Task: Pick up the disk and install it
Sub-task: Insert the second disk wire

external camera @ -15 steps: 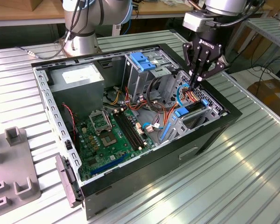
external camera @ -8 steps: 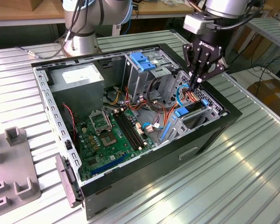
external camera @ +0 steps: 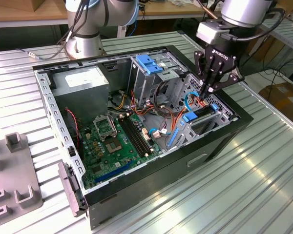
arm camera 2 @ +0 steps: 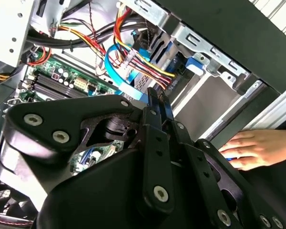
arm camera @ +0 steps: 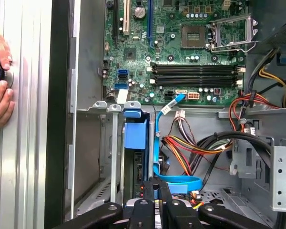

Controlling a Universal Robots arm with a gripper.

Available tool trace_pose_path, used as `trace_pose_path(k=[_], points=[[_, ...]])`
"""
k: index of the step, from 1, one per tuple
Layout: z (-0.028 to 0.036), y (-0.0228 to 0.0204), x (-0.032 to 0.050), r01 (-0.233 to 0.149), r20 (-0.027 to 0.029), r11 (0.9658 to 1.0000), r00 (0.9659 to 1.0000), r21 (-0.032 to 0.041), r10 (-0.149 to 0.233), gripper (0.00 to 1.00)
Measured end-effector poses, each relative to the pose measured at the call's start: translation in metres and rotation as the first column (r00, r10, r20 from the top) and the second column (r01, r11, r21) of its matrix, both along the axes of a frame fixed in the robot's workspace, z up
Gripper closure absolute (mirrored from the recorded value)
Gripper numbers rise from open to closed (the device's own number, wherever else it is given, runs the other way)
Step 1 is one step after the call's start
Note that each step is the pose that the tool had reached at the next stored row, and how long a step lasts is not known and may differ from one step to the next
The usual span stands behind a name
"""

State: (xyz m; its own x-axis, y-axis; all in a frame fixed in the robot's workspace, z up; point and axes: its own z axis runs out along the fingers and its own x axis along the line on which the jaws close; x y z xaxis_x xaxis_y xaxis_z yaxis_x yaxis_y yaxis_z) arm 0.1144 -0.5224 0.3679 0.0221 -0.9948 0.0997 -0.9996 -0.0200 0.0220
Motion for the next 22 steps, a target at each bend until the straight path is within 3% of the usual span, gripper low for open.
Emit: trace_pose_path(k=[3,4,9,11,16,17,19,20,22], points=[[-0.0012,-0.0056,-0.0012,0.0,0.0,0.9998,1.0,0.0183,0.0,0.84],[-0.0017,-0.0075,-0.0015,0.0,0.0,0.9996,1.0,0.0277,0.0,0.84],[-0.0044,-0.0142,-0.0027,0.0,0.0011,0.999,1.0,0.0447,0.0,0.84],[-0.0047,-0.0143,-0.0038,-0.001,0.0093,0.999,1.0,0.0445,0.001,0.84],[-0.0056,-0.0148,-0.0099,-0.005,0.0396,0.999,0.9992,0.0445,0.003,0.84],[-0.006,-0.0175,-0.0108,-0.005,0.0438,0.9988,0.999,0.0495,0.003,0.84],[-0.0068,-0.0247,-0.0109,-0.005,0.0441,0.997,0.999,0.077,0.002,0.84],[-0.007,-0.0279,-0.0109,-0.005,0.0442,0.9951,0.999,0.099,0.001,0.84],[-0.0071,-0.0315,-0.0109,-0.005,0.0442,0.9915,0.999,0.1303,-0.001,0.84]])
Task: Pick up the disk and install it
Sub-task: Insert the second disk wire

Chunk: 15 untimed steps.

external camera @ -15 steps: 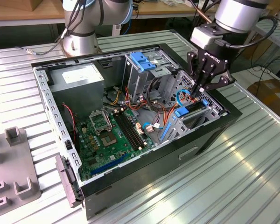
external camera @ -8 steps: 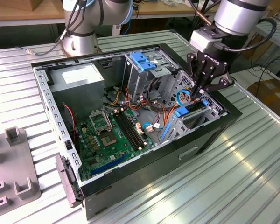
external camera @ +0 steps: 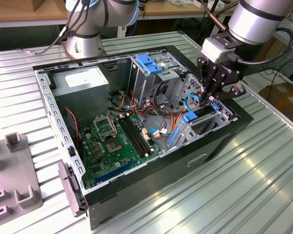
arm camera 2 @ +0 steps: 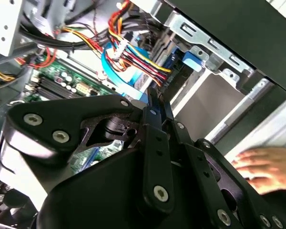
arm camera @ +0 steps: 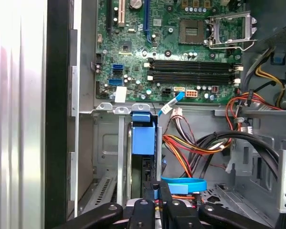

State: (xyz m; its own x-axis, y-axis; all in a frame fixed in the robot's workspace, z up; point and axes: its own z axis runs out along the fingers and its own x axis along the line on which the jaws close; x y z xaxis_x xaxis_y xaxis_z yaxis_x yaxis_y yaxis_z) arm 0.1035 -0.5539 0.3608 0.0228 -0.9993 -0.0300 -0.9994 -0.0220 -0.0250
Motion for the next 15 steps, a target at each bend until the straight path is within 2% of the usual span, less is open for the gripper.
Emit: trace_pose_path(k=[2,3,4,5,15], points=[[-0.0003,-0.0034,0.0,0.0,0.0001,0.9997,1.0,0.0246,0.0,0.84],[-0.0005,-0.0055,0.0,0.0,0.0001,0.9994,1.0,0.0343,0.0,0.84],[-0.0008,-0.0072,0.0,0.0,0.0001,0.9993,1.0,0.0381,0.0,0.84],[-0.0017,-0.0089,0.0,0.0,0.0001,0.9992,1.0,0.0388,0.0,0.84],[-0.0076,-0.013,0.0,0.0,0.0006,0.9992,1.0,0.0405,0.0,0.84]])
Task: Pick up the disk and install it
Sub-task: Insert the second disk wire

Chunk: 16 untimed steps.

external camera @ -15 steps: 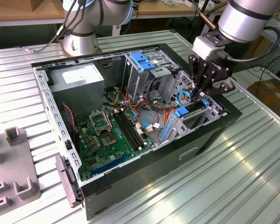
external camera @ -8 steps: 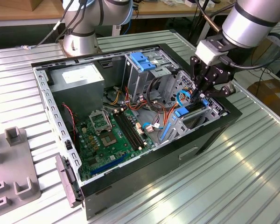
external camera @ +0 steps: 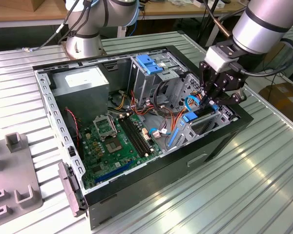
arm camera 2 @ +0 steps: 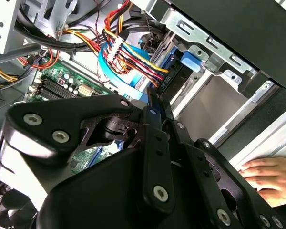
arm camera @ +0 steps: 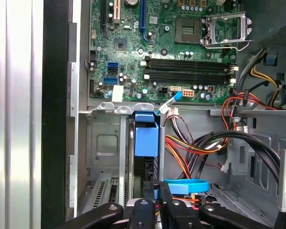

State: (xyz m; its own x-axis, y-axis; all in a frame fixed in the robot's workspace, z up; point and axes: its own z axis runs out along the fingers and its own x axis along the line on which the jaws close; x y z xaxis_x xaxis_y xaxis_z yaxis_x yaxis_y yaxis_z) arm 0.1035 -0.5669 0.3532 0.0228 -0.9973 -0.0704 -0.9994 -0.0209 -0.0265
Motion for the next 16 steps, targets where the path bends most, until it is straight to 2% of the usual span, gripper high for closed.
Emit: trace_pose_path(k=[1,6,9,11,13,16], points=[[-0.0002,-0.0001,-0.0001,0.0,0.0051,1.0,1.0,0.0012,0.0,0.84],[-0.0007,-0.0009,-0.0014,0.0,0.0091,1.0,1.0,0.0015,0.0,0.84],[-0.001,-0.0022,-0.0036,-0.002,0.0235,1.0,0.9997,0.002,0.002,0.84],[-0.0011,-0.0024,-0.0046,-0.004,0.0275,1.0,0.9996,0.0032,0.004,0.84],[-0.0015,-0.0025,-0.0052,-0.005,0.0336,1.0,0.9994,0.0083,0.005,0.84],[-0.0022,-0.0025,-0.0054,-0.006,0.0351,0.9999,0.9994,0.0108,0.005,0.84]])
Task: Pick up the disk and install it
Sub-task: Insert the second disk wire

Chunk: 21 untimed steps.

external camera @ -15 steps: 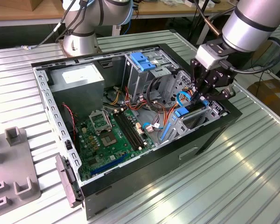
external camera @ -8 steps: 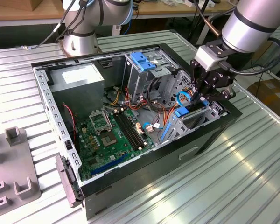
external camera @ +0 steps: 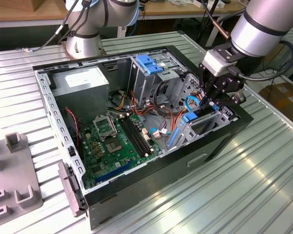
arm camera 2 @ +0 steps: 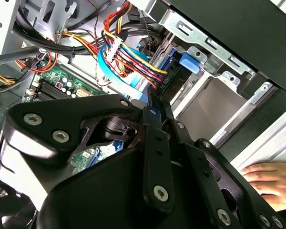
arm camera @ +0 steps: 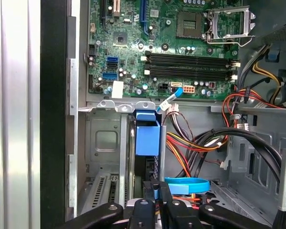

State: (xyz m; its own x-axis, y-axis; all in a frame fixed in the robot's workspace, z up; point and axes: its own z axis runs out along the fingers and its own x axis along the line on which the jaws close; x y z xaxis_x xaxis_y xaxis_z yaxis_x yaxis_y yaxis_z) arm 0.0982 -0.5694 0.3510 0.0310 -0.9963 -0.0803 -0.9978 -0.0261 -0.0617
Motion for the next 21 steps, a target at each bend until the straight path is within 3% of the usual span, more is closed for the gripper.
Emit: trace_pose_path(k=[9,15,21], points=[[-0.0036,-0.0001,0.0,0.0,0.0001,1.0,1.0,0.0041,0.0,0.84],[-0.0055,-0.0002,0.0,0.0,0.0001,0.9999,1.0,0.0112,0.0,0.84],[-0.0122,-0.001,-0.0001,0.0,0.0001,0.9999,1.0,0.0124,0.0,0.84]])
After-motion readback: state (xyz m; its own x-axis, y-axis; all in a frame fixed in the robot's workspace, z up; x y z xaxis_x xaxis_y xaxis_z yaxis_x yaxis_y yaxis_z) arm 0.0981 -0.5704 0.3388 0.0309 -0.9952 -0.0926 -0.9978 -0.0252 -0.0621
